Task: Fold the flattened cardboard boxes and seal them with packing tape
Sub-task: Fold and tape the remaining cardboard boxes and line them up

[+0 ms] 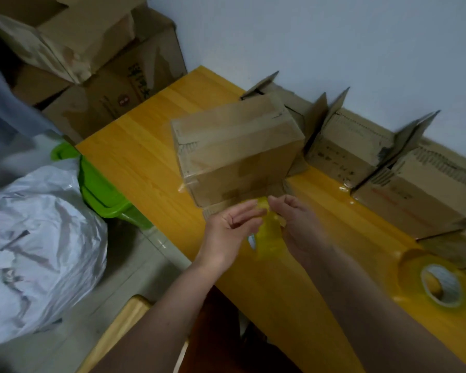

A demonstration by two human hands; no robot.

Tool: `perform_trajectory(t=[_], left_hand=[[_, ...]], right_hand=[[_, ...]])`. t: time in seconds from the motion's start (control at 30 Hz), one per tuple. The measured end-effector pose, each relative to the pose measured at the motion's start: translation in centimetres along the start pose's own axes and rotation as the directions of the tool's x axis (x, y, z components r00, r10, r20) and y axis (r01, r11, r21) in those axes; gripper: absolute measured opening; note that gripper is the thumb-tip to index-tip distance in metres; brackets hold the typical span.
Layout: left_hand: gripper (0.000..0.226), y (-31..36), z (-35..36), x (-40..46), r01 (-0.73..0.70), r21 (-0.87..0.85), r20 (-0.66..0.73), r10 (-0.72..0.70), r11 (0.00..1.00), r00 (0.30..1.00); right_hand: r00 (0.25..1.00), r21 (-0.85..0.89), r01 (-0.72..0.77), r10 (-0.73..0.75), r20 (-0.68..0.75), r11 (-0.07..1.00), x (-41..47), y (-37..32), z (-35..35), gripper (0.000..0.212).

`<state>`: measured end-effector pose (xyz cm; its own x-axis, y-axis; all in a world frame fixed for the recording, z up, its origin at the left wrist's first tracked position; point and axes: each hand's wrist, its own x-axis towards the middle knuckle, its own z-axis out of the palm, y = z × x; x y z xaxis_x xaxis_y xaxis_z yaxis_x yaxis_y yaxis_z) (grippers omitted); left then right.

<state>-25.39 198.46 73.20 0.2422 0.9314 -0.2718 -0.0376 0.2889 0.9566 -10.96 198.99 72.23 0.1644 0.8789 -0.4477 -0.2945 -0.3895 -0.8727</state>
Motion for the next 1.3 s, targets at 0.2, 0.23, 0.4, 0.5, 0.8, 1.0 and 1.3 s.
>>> perform_trajectory(t=[0.2, 0.23, 0.4, 0.5, 0.8, 1.0, 1.3], left_hand=[[0.091, 1.0, 1.4, -0.5, 0.132, -0.201, 0.012, -0.132, 0.971, 0.991], [0.092, 1.2, 1.8, -0.6, 0.126, -0.211, -0.001, -0.129, 0.969, 0.992], [0.091, 2.1, 3.8, -1.6, -0.009, -0.099, -0.099, -0.001, 0.995, 0.995], [0.078, 2.1, 4.5, -1.6, -0.132, 0.053, -0.128, 0.138, 0.99, 0.982], [0.021, 2.0, 5.1, -0.6, -0.221, 0.155, -0.151, 0.244, 0.963, 0.958], [0.006, 1.6, 5.7, -0.1, -0.284, 0.286, -0.182, 0.343, 0.915, 0.921], [0.018, 1.0, 6.7, 1.1, -0.209, 0.335, -0.268, 0.306, 0.919, 0.914]], right_hand=[[0.999, -0.035, 0.038, -0.039, -0.024, 0.999, -1.0, -0.9, -1.5, 0.028], [0.999, -0.036, 0.049, -0.05, -0.021, 0.998, -1.1, -1.2, -1.6, 0.027], [0.992, -0.016, 0.125, -0.125, -0.03, 0.992, -1.6, -2.3, -1.6, 0.02], [0.989, 0.006, 0.15, -0.15, -0.006, 0.989, -1.9, -2.8, -1.6, 0.024], [0.987, -0.01, 0.159, -0.159, -0.005, 0.987, -1.9, -3.2, -2.5, 0.024], [0.984, -0.136, 0.165, -0.172, -0.042, 0.977, -2.2, -3.4, -3.2, 0.025], [0.995, 0.009, 0.041, -0.04, -0.092, 0.999, -2.4, -3.4, -6.6, 0.049]])
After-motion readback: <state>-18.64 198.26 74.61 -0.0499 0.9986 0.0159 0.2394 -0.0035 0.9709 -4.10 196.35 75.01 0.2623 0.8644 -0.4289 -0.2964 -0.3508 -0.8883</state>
